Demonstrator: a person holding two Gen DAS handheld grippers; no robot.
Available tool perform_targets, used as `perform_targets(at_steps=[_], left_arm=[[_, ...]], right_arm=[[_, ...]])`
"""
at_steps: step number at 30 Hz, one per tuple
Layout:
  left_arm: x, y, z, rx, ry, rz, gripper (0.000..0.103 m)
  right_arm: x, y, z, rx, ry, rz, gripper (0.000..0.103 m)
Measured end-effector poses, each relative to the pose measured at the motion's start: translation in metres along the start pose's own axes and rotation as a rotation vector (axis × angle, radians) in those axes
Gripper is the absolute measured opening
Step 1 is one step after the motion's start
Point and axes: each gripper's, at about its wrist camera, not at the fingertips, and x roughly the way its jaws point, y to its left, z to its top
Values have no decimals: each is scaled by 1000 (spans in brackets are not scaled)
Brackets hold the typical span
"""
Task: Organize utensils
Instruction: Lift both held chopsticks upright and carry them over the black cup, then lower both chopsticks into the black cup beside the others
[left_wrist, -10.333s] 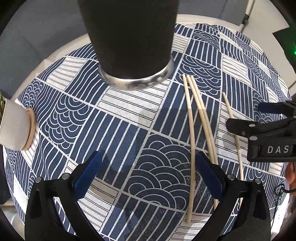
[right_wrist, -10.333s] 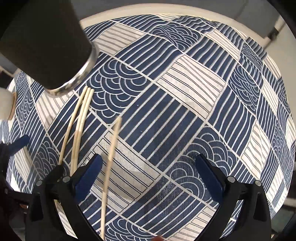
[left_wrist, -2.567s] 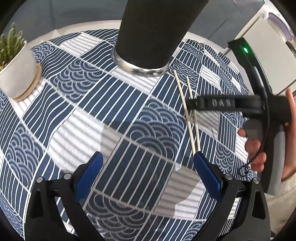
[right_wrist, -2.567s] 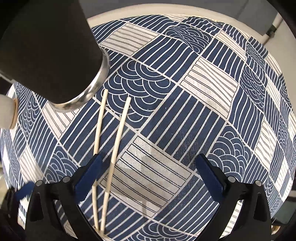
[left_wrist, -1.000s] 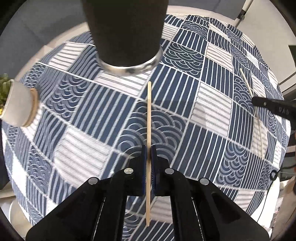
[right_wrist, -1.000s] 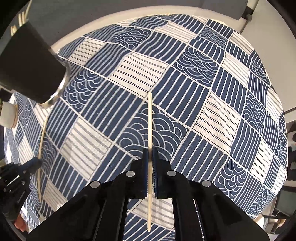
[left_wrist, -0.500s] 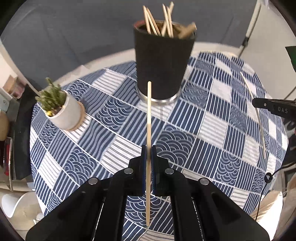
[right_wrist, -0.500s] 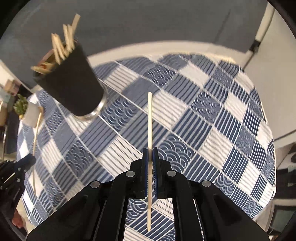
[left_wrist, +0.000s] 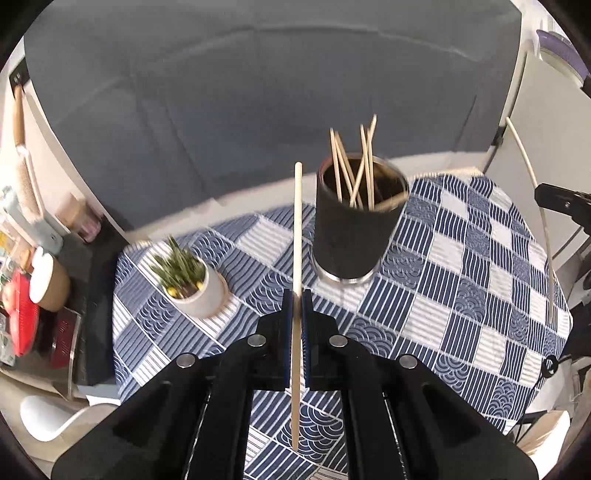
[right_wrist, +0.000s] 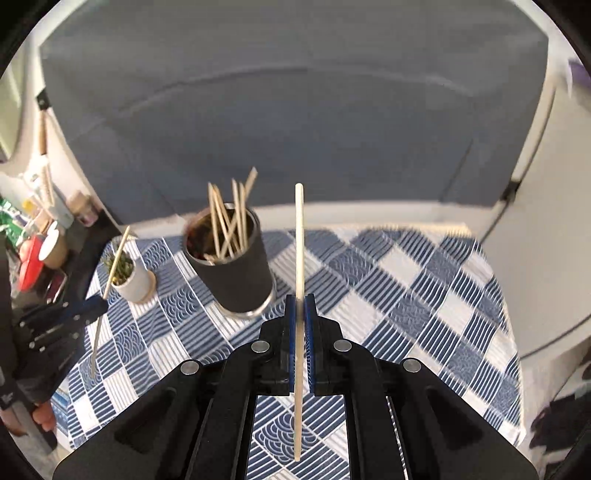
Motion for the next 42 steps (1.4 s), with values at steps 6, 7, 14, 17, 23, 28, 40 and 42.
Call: perform_targets(at_steps=[6,7,14,17,23,28,40,42], left_arm=[[-30,-6,23,36,-76,19,5],[-35,-7,26,38,-93,18,5],[-66,-5,57,21,-200,-11,5],[-74,-5,70,7,-228,-10,5],[-74,-8,94,-35,-254,-34,5],[-61,-14,115,-50,-275,-52,5],[-16,-5,140,-128,-288,-170,5],[-16,-5,139,-126,-314,-186,5]], right_arm=[[-36,12,17,-31,-103,19,5],[-40,14,20,-34,-112,28,5],[-61,22,42,-63,-183,95,5],[-68,22,56,-68,-220,126,5],[-63,16,87,-105,-259,193,5],[-46,14,110,-149,-282,258,5],[-9,1,143,-174,-467,492,5],[-3,2,145,-191,-481,527,5]])
